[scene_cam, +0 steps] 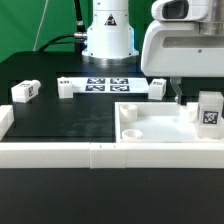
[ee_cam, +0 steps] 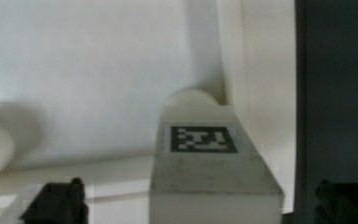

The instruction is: Assemble one leg

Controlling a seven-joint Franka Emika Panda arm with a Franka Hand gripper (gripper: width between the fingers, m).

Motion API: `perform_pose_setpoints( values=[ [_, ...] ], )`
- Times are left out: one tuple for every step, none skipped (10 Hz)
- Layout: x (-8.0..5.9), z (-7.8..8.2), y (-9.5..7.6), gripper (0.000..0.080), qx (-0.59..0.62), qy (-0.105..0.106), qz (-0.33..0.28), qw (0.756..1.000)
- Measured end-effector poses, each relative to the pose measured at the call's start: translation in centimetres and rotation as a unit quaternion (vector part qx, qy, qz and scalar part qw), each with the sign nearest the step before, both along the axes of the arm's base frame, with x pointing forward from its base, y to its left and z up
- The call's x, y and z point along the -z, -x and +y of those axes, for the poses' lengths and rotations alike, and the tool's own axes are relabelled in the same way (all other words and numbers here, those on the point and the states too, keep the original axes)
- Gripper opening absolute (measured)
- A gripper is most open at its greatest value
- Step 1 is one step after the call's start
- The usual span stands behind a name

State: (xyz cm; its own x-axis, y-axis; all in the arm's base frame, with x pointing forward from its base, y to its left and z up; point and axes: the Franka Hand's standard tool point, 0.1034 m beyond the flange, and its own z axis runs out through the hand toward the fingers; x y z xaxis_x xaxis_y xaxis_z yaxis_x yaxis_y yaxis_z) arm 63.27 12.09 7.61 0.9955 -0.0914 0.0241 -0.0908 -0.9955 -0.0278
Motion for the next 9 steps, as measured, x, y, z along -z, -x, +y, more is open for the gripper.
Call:
perform_pose_setpoints(
  values=[
    [0.0,-0.01,0.0,0.0391,0.0,0.0,0.0,1.0],
    [0.0,-0.01,0.0,0.0391,0.0,0.0,0.0,1.0],
    [0.0,-0.01,0.0,0.0291,0.0,0.0,0.0,1.0],
    [0.0,-0.01,0.0,0.0291,0.0,0.0,0.0,1.0],
    [0.0,0.01,0.0,0.0291,0.01,-0.001,0.0,1.0],
    [0.0,0.01,0.0,0.0291,0.021,-0.001,0.001,1.0],
    [0.01,-0.03,-0.01,0.0291,0.049,-0.006,0.002,0.999],
    [0.01,-0.2,-0.11,0.0291,0.112,-0.019,0.003,0.994],
    [-0.03,-0.34,-0.12,0.0291,0.183,-0.033,0.004,0.982]
  ],
)
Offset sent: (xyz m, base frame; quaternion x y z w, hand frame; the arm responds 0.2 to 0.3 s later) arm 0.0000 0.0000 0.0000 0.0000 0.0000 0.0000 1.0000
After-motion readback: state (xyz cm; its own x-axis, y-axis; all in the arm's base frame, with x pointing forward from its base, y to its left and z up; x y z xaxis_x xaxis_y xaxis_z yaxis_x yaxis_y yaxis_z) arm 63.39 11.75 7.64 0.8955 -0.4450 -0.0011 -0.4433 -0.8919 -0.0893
